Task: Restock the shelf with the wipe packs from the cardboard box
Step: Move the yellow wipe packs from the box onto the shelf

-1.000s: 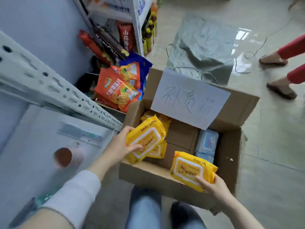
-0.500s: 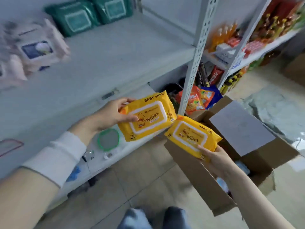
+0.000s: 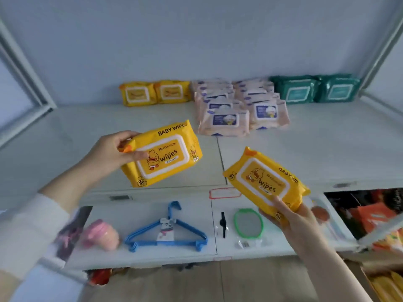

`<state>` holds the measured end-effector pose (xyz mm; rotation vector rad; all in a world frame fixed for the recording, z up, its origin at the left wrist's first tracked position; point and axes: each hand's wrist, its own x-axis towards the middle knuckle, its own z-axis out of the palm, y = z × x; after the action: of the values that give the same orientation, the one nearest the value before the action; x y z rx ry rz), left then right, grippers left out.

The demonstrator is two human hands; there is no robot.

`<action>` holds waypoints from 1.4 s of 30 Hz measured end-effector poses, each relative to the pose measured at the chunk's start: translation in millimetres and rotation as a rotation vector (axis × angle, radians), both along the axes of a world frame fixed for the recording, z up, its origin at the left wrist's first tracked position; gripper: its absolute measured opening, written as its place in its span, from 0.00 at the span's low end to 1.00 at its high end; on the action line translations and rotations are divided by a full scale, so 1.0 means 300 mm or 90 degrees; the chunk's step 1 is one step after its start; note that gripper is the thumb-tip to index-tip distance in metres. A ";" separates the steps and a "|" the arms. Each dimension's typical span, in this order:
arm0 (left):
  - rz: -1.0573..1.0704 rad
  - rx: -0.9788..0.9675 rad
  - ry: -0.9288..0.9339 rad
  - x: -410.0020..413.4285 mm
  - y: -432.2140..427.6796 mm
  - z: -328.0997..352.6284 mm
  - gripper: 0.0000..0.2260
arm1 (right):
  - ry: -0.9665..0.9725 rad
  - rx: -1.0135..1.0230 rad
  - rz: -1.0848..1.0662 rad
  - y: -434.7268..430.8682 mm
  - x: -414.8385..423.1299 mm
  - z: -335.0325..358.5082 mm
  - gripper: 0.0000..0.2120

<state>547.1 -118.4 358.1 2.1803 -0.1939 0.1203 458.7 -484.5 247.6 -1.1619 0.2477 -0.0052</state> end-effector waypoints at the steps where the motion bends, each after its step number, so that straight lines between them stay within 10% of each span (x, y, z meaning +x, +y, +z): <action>1: 0.007 0.013 0.003 0.035 0.071 0.000 0.15 | -0.001 -0.003 0.016 0.058 0.049 0.019 0.18; 22: -0.013 0.038 0.058 1.149 0.542 -0.209 0.19 | -0.121 -0.498 0.208 0.676 1.439 0.167 0.20; 35: 0.020 0.348 -0.126 1.483 0.583 -0.193 0.25 | 0.038 -0.791 -0.055 0.795 1.697 0.113 0.19; 42: 0.003 0.515 -0.302 1.379 0.465 -0.147 0.26 | 0.070 -0.785 -0.075 0.867 1.628 0.170 0.37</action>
<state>960.7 21.0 313.9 2.9210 -0.5857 0.6610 947.1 -224.4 298.5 -2.3749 0.4309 -0.2258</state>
